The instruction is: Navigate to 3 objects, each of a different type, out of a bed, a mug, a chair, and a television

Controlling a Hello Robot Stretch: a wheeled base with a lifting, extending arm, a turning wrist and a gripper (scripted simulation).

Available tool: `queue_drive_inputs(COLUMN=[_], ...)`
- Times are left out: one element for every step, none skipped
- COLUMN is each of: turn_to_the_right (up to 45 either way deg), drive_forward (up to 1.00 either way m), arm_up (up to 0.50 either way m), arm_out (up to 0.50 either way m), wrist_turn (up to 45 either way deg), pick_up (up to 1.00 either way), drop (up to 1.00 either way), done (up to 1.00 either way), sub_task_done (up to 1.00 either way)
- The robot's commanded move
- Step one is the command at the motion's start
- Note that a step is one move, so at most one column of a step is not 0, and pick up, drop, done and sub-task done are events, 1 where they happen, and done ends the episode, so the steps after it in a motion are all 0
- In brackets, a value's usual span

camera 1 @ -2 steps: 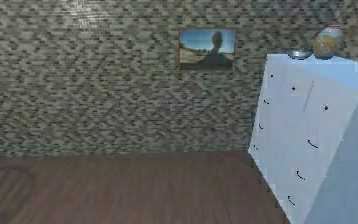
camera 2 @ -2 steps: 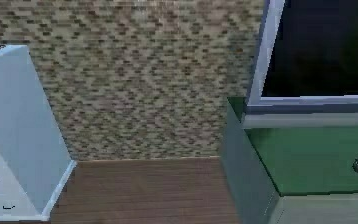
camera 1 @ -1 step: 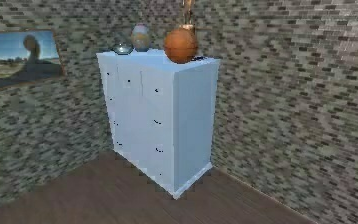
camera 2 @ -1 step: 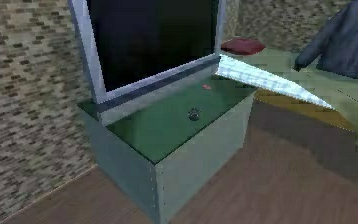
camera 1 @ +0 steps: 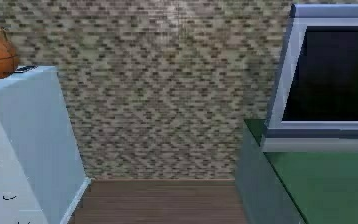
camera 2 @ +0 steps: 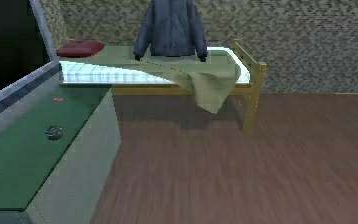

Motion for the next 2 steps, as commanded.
queue_drive_inputs(turn_to_the_right=[0.0, 45.0], drive_forward=[0.45, 0.00], arm_up=[0.00, 0.00], arm_out=[0.00, 0.00], wrist_turn=[0.0, 0.0], pick_up=[0.00, 0.00], drop=[0.00, 0.00], done=[0.00, 0.00], sub_task_done=[0.00, 0.00])
